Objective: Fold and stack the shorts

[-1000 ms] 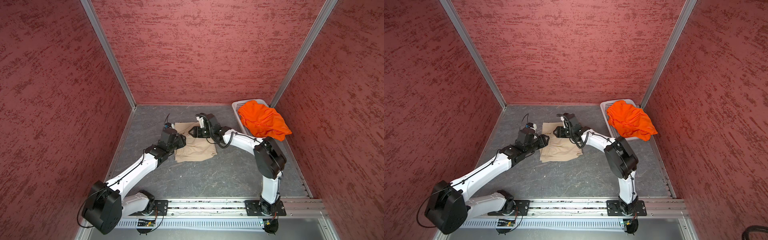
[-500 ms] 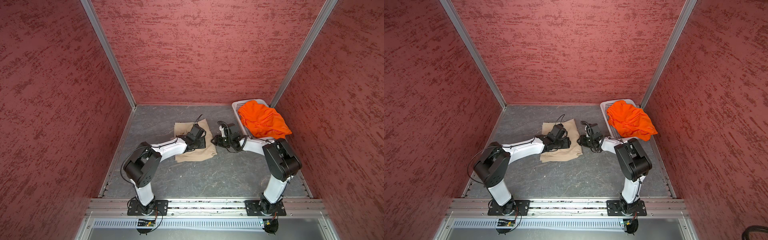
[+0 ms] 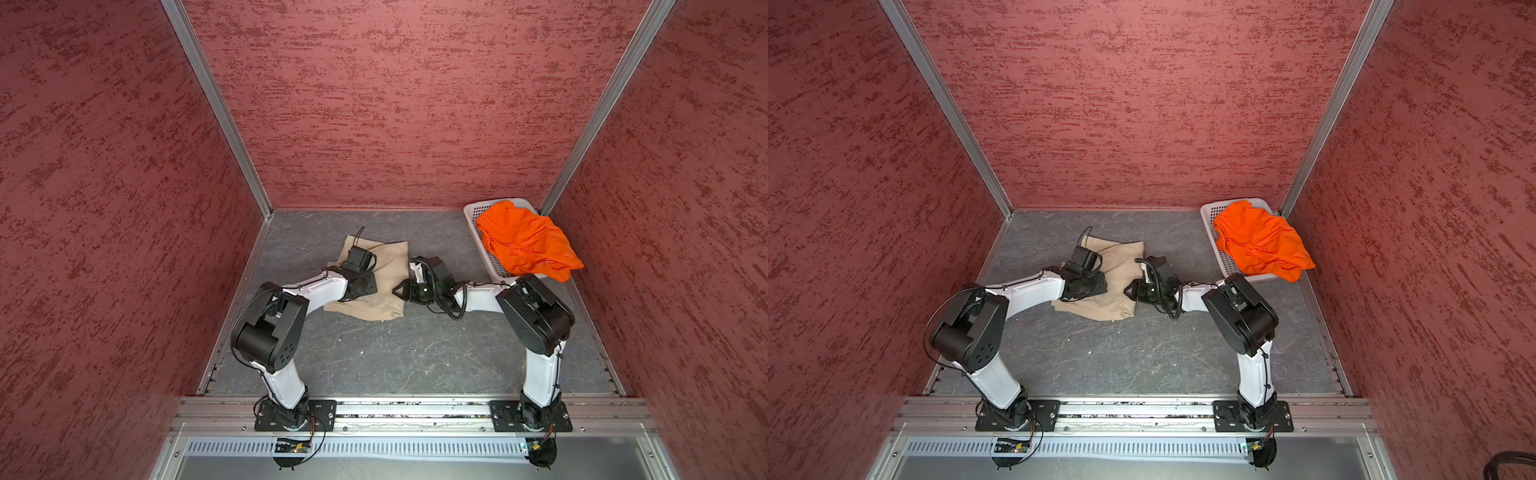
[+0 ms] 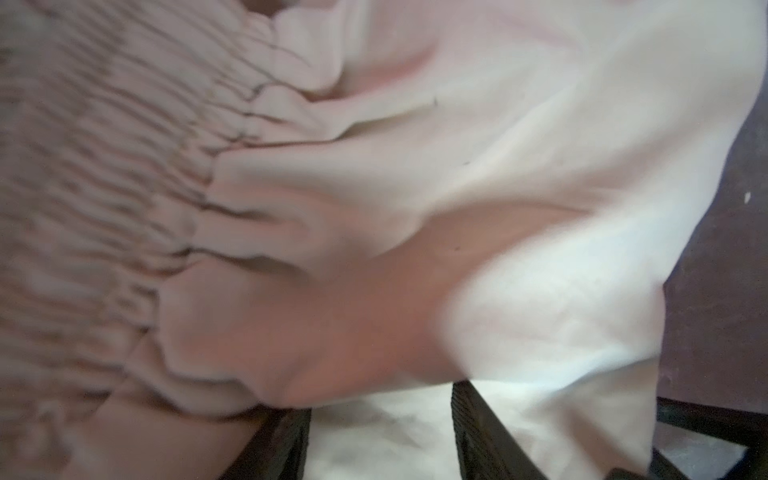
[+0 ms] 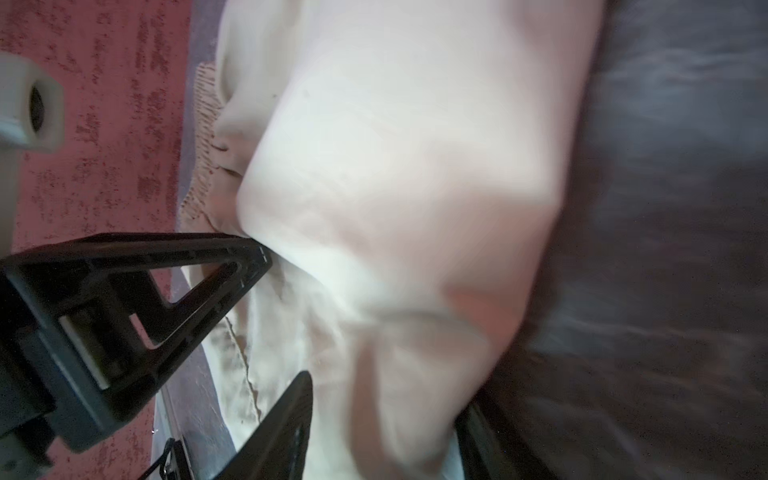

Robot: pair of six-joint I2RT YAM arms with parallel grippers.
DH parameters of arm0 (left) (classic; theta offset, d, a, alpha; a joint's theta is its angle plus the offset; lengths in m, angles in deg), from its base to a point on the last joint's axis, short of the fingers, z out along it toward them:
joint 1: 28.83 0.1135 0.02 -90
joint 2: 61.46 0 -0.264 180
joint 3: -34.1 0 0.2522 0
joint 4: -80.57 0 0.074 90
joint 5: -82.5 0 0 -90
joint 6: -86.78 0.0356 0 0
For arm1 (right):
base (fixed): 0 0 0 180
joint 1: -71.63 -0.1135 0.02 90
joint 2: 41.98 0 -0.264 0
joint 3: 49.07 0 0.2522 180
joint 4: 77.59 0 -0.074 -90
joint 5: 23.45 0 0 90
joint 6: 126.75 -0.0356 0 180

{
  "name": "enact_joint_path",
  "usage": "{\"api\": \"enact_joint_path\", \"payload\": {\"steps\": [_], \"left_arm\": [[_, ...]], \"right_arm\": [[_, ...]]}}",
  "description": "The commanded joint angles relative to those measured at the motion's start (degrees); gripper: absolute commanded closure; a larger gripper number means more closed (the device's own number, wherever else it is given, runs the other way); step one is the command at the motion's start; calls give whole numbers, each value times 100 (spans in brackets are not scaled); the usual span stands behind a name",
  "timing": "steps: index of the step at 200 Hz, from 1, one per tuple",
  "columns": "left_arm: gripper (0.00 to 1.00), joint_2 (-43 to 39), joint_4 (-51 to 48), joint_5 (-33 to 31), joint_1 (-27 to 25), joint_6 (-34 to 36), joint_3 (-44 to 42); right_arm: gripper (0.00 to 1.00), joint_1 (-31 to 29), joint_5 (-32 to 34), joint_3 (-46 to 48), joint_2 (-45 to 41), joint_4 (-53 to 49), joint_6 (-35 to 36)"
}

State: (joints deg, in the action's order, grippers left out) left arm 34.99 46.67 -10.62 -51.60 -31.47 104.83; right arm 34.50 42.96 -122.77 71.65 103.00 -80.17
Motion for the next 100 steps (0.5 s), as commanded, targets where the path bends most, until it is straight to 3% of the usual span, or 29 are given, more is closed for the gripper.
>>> {"api": "enact_joint_path", "payload": {"steps": [1,46,100], "left_arm": [[37,-599,-528,-335,157,432,77],[12,-1232,-1293,-1094,105,937,256],[3,147,-1825,-1460,199,1389,1180]], "right_arm": [[43,-113,-83,-320,-33,436,-306],[41,282,363,58,-1108,-143,397],[41,544,452,879,-1780,-300,565]]}}
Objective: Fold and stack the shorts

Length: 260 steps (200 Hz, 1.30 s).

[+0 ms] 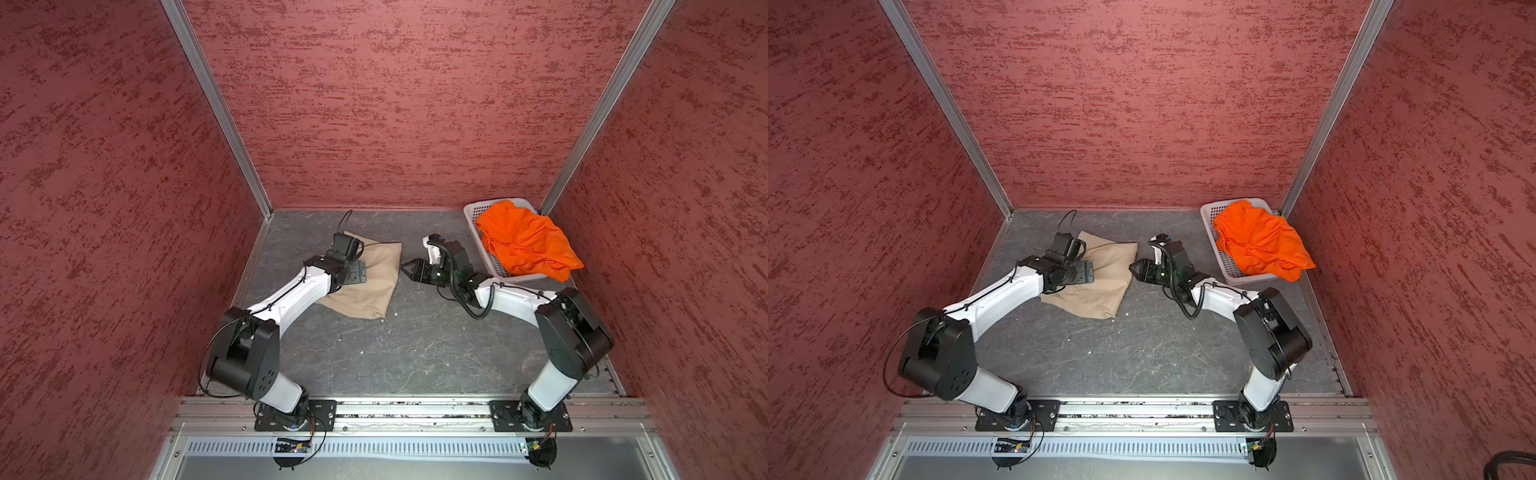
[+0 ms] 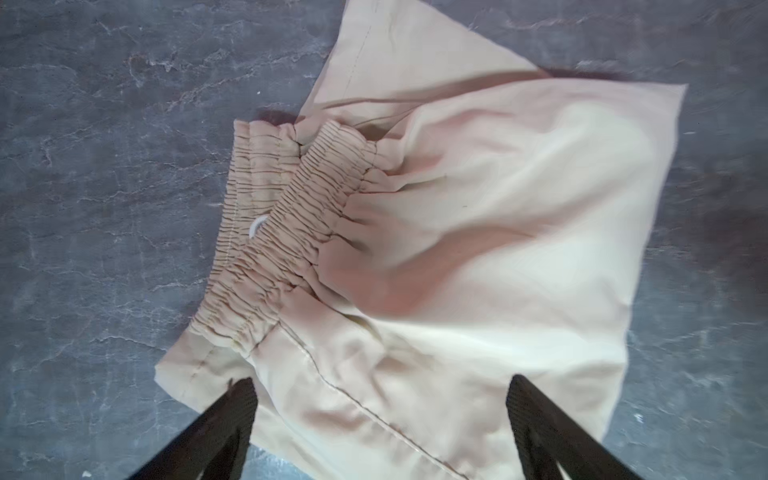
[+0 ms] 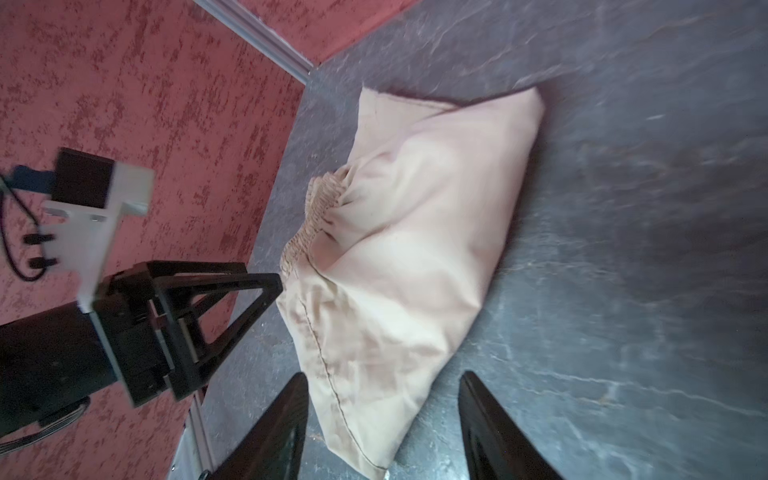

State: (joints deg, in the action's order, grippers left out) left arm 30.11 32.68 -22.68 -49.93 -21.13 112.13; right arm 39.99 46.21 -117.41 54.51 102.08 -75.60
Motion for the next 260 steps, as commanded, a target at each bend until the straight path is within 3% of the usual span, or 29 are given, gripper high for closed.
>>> {"api": "enact_joint_path", "payload": {"steps": [1,47,101,190,260], "left_arm": [[3,665,-436,-251,34,361,474],[2,2000,-782,-114,258,561,1391],[4,2593,-962,335,1158,618,1919],[4,3782,-1407,813,2584,798,3630],[5,4376,-1666,1223,2838,441,4950]], "right_arm": [[41,-2,122,357,-67,-200,103],[41,30,83,721,-272,-35,53],[41,217,188,1139,-590,-57,176],[41,456,218,1530,-770,-122,163],[41,523,241,1463,-811,-217,128]]}}
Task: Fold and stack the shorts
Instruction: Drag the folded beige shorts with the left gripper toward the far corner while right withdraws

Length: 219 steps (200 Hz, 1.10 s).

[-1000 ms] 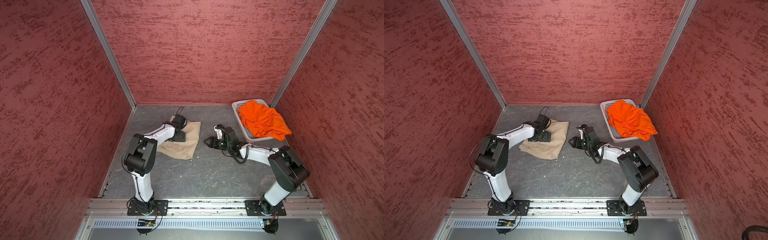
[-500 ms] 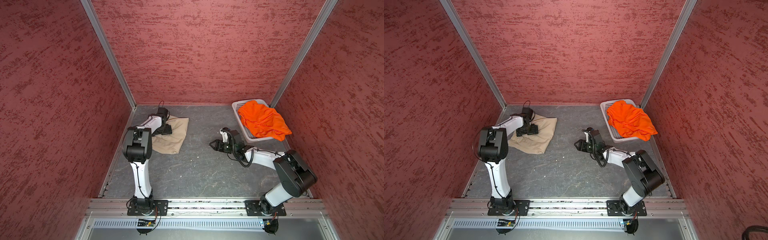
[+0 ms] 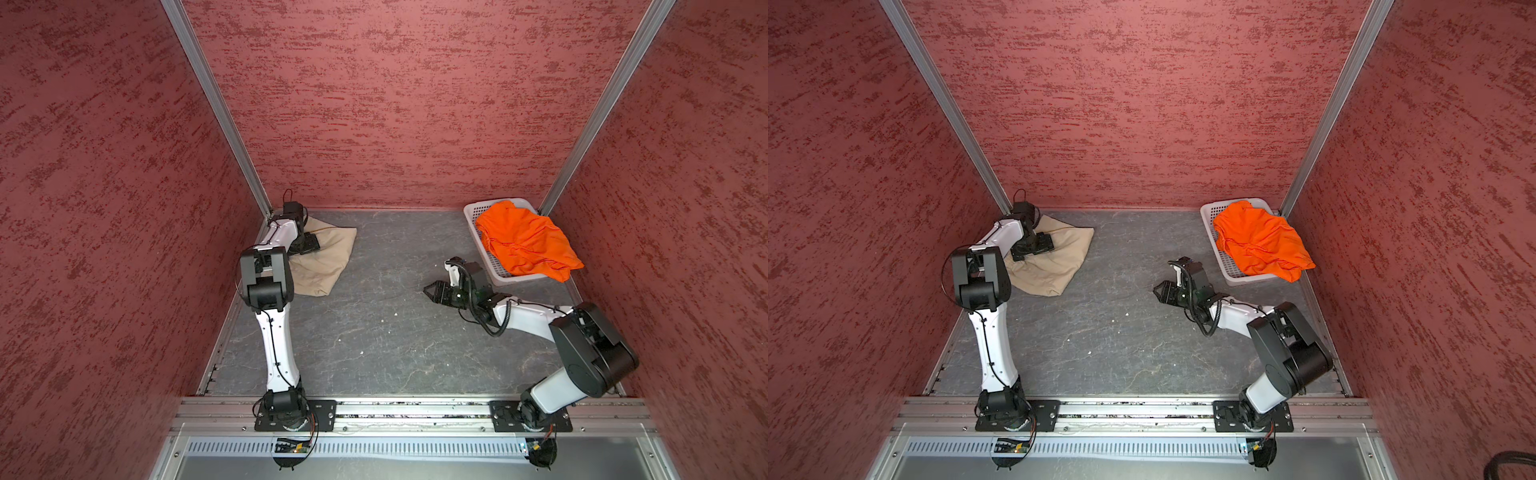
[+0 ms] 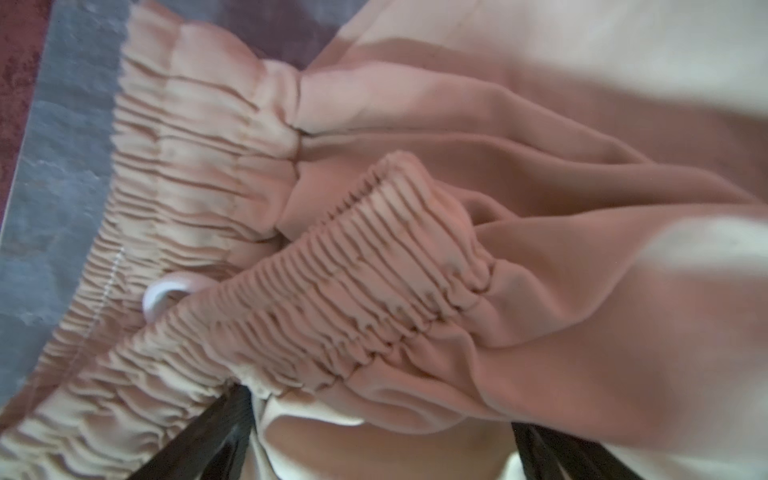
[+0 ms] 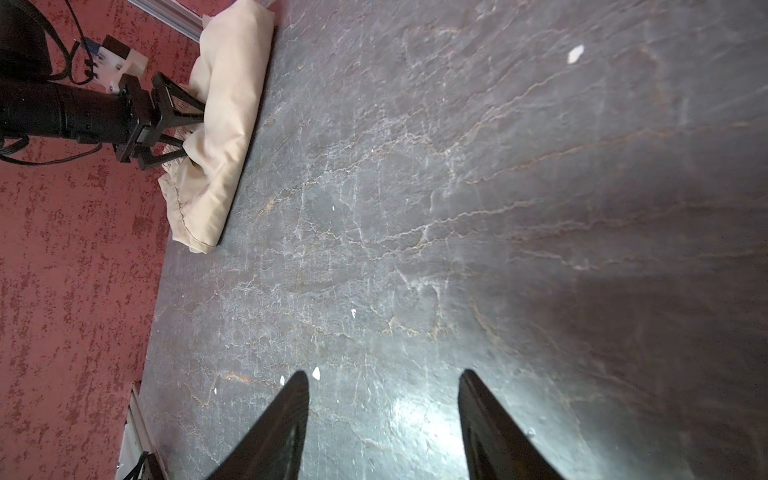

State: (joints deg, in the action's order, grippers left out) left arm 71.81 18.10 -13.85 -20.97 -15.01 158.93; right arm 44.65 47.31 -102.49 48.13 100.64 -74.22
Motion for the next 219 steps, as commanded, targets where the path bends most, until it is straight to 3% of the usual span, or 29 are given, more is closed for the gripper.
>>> {"api": "enact_joint_path", "payload": {"steps": [1,34,74,95,152,219], "left_arm": [[5,207,-209,338,-61,-173,277],[5,-384,-55,236,-335,-181,36],[8,-1785,509,314,-924,-167,-1125],[7,-2106,765,465,-1353,-262,-1535],[6,-1183,853,537,-1976,-466,-1017],[4,-109,699,837,-1579,-815,-81]], "right_arm": [[41,59,127,-32,-175,-73,-12],[41,62,139,-68,-314,-168,-23],[41,62,209,-75,-484,-320,47],[41,62,173,-114,-472,-307,49],[41,60,93,-94,-515,-310,56],[41,70,188,85,-653,-412,93]]}}
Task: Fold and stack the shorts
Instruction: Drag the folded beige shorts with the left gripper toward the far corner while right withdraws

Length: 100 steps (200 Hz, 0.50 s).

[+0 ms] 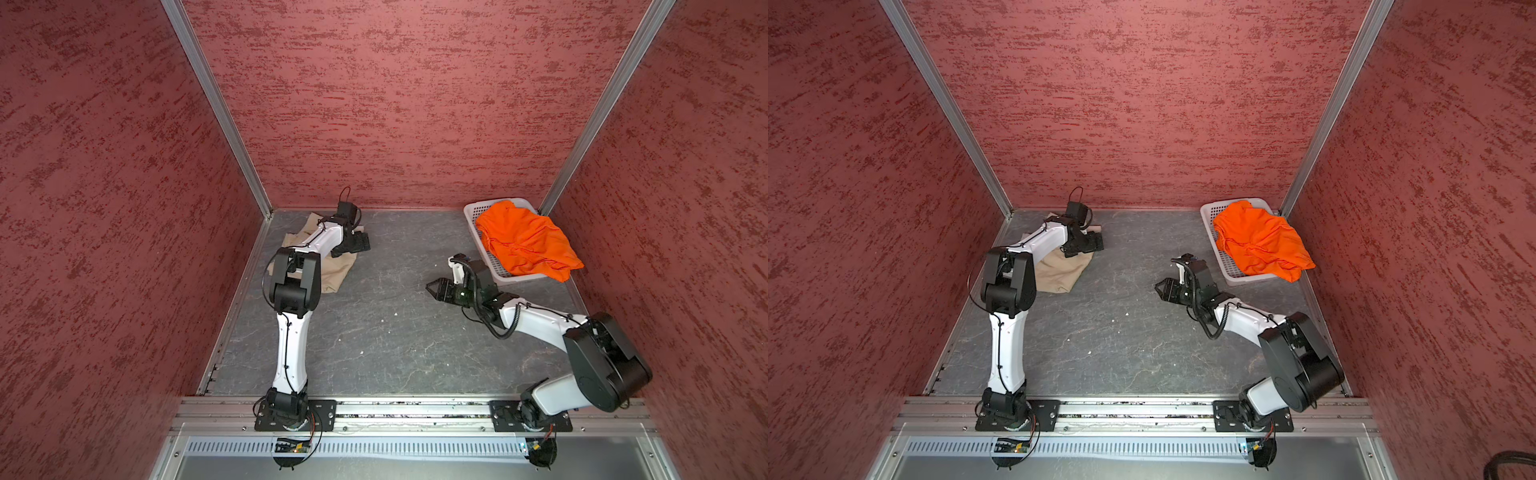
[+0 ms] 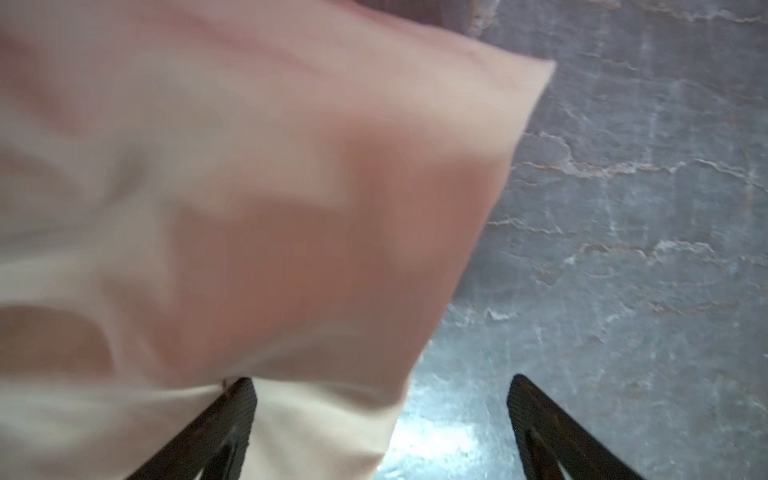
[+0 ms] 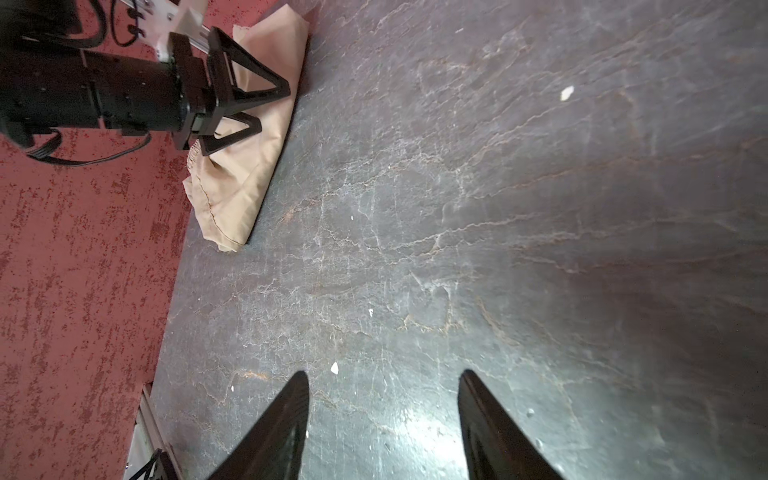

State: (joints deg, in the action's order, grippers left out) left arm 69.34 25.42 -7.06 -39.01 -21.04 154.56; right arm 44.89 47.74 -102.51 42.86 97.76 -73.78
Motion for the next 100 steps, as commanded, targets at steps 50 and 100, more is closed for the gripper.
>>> {"api": "enact_joint_path", "payload": {"steps": [50,100], "left_arm": [[4,630,-156,223,593,-287,932],[4,968,-289,95,850,-241,1343]], "right_arm": [[41,57,206,97,-125,-177,65],[41,71,238,15,-292,-291,96]]}}
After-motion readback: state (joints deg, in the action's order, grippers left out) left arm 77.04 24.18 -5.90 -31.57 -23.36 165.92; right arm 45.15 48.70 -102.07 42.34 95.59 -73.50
